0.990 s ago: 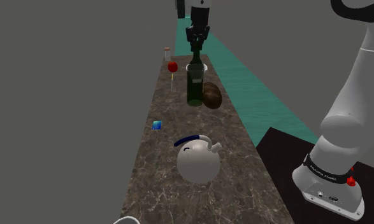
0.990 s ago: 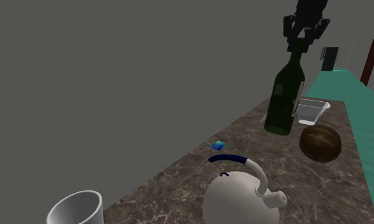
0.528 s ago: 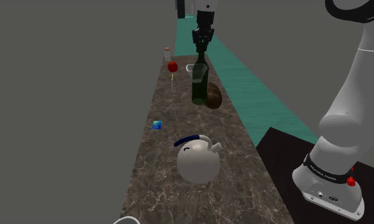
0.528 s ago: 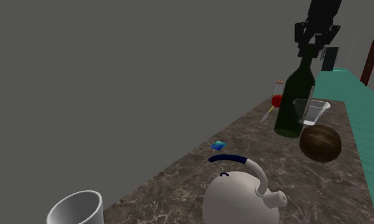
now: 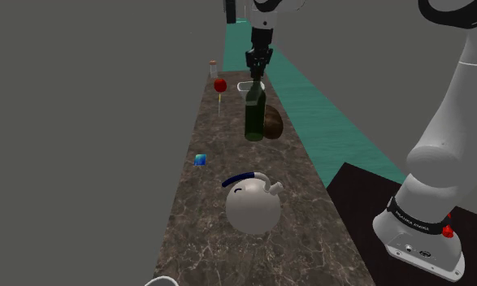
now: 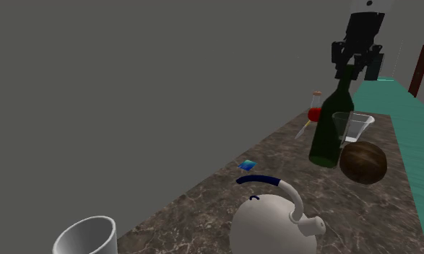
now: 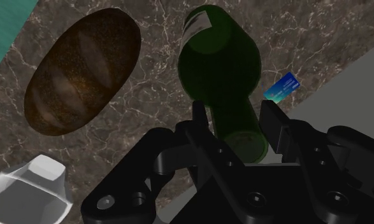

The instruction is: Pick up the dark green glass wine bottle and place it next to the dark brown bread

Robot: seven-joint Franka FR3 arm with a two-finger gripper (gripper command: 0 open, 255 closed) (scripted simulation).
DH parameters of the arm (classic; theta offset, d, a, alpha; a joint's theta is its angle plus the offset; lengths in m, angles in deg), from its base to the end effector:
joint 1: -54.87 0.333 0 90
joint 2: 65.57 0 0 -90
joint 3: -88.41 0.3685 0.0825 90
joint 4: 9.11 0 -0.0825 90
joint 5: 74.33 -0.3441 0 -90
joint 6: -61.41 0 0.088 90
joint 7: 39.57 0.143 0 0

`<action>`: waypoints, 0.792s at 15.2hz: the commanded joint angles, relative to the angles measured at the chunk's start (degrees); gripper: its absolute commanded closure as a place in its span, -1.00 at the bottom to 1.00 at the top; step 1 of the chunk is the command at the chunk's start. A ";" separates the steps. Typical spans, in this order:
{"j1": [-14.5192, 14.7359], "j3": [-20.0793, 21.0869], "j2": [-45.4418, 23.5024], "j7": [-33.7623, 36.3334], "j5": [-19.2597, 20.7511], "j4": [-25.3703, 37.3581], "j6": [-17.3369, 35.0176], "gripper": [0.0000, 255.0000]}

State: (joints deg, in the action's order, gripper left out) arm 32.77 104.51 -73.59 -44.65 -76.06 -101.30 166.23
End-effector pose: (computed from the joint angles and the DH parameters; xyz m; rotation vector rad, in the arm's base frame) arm 0.5803 -0.0684 0.5743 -3.0786 0.0413 -0.1418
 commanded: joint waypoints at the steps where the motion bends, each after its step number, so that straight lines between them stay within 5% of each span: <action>1: -0.04 -0.02 0.02 -0.11 -0.02 -1.56 1.60 1.00; 12: -0.06 -0.09 -0.66 -0.44 0.06 -9.19 9.87 1.00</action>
State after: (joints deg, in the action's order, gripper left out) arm 32.74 104.42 -74.40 -45.03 -75.94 -109.43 175.14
